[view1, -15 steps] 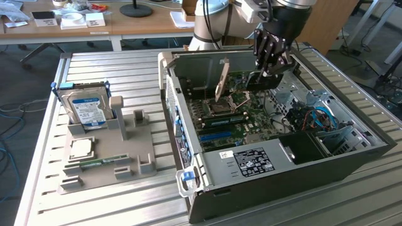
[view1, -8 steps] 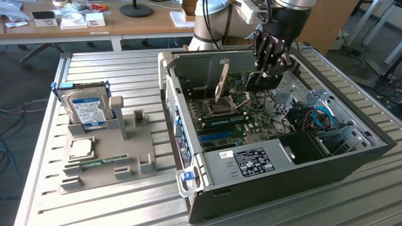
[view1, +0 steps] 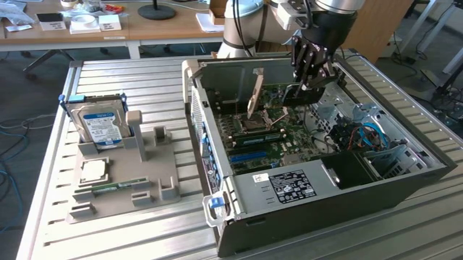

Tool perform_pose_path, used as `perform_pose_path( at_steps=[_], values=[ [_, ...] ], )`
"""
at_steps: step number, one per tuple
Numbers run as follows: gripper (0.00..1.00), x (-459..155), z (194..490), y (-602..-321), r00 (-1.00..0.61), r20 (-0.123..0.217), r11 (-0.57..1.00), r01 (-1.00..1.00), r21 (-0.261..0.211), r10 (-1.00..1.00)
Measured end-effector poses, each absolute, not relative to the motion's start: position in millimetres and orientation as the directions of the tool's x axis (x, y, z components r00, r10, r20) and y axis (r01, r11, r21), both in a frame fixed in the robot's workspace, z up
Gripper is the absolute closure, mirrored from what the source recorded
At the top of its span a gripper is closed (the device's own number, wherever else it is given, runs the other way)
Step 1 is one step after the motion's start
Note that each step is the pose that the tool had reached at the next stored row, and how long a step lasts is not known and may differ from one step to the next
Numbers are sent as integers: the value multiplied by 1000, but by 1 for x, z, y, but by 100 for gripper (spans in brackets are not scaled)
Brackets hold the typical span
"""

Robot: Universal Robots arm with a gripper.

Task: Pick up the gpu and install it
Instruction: 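Insert the gpu into the slot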

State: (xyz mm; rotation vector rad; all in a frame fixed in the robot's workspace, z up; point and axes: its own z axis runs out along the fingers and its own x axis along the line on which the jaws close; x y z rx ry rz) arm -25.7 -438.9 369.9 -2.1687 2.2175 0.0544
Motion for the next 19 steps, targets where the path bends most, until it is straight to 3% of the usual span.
perform_pose_path(
  at_steps=[19],
  values=[
    [74,-26,365,-439,-22,-53,22,-1000,-3,-998]
  ],
)
